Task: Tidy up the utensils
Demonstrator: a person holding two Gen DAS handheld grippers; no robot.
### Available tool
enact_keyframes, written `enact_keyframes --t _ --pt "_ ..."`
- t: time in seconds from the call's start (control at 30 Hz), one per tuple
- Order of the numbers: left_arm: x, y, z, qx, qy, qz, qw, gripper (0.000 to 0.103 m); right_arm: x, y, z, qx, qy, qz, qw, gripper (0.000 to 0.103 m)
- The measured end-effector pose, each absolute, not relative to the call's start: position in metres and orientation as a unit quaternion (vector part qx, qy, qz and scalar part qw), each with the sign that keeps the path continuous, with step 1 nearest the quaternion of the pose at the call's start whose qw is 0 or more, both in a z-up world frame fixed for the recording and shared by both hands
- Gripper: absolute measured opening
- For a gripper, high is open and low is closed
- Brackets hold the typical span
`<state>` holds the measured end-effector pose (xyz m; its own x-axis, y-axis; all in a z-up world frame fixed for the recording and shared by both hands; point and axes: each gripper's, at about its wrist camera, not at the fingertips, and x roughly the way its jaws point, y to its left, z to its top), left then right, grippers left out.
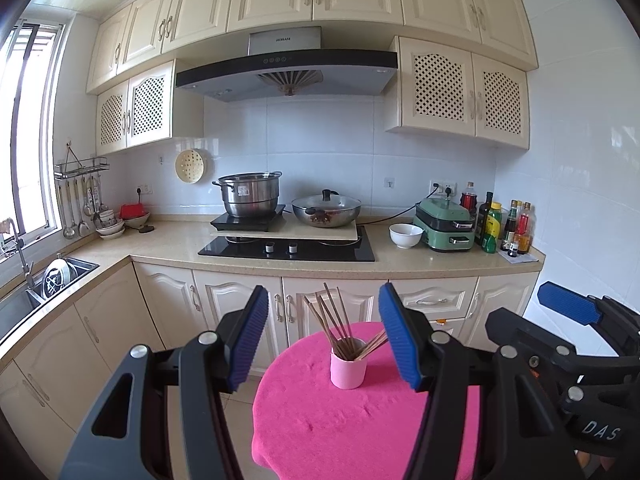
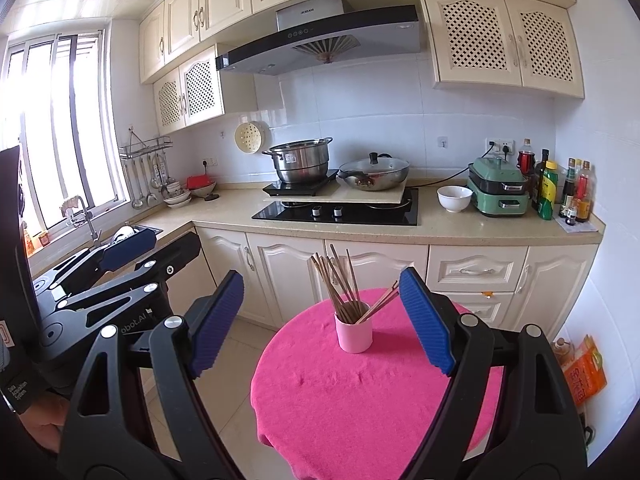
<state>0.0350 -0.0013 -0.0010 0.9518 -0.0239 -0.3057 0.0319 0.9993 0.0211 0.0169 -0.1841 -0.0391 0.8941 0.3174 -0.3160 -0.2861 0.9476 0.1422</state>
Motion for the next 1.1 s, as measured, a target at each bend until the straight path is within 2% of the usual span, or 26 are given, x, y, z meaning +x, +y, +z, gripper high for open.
enact_keyframes --t 1.1 --pt "0.046 -0.007 -0.004 0.017 0.159 -0.015 0.987 0.057 0.026 -0.189 -0.041 0.050 0.175 0.152 0.971 0.079"
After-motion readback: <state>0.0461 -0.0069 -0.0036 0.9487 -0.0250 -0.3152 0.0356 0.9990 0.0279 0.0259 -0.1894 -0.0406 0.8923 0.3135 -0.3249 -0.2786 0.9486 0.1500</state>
